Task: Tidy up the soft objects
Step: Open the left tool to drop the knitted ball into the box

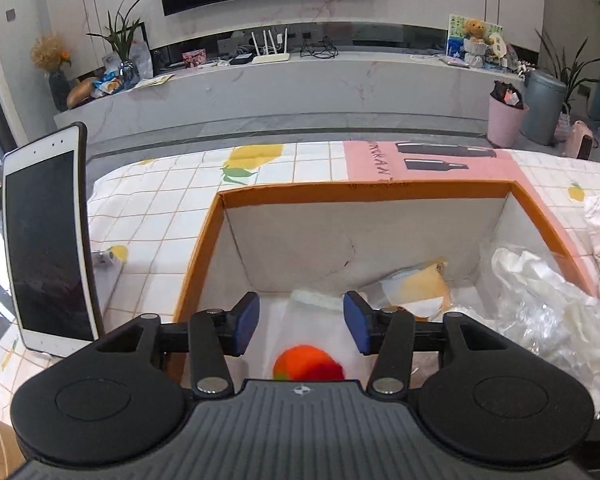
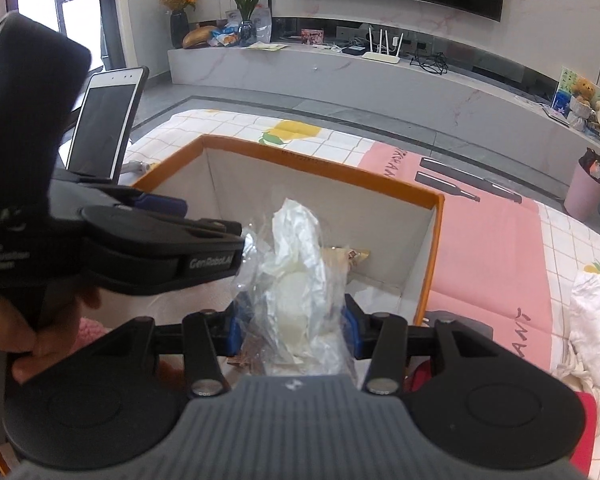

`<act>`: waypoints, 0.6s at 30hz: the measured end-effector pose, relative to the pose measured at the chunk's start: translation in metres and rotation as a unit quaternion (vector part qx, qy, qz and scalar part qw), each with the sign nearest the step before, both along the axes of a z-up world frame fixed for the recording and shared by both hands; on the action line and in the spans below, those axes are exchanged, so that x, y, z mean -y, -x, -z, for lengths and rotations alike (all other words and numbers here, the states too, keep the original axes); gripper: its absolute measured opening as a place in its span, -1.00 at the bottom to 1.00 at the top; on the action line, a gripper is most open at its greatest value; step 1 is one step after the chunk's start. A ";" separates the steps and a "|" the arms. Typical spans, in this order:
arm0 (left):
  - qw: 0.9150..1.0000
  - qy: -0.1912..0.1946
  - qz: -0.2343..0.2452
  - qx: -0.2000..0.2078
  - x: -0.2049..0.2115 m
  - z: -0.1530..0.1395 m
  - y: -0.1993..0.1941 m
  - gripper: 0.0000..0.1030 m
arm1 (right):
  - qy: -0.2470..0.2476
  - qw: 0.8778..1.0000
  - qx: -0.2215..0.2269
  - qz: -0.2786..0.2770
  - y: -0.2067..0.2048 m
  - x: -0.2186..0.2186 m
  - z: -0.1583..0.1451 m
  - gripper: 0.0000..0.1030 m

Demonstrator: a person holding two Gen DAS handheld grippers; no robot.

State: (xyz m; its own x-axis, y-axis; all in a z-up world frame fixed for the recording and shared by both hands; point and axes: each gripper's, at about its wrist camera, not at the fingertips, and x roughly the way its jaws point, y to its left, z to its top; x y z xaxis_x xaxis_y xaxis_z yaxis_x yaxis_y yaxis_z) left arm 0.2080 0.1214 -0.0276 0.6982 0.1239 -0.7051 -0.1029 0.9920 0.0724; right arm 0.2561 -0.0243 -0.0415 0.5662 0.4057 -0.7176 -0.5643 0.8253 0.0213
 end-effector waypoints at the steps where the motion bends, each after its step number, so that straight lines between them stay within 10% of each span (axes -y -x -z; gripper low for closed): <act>1: 1.000 0.006 0.002 0.004 -0.001 -0.001 0.000 0.38 | 0.001 1.000 0.000 -0.001 0.001 0.001 0.000 -0.09; 18: 0.998 0.061 0.018 -0.016 -0.001 -0.022 0.041 0.44 | 0.031 0.997 -0.068 -0.035 0.010 0.007 -0.014 -0.09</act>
State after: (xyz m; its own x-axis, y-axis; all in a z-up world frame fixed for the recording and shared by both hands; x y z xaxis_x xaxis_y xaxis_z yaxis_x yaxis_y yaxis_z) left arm 0.1669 0.1223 -0.0058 0.6776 0.0114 -0.7353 -0.0666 0.9967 -0.0459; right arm 0.2462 -0.0313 -0.0273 0.4337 0.3923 -0.8111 -0.6152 0.7867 0.0515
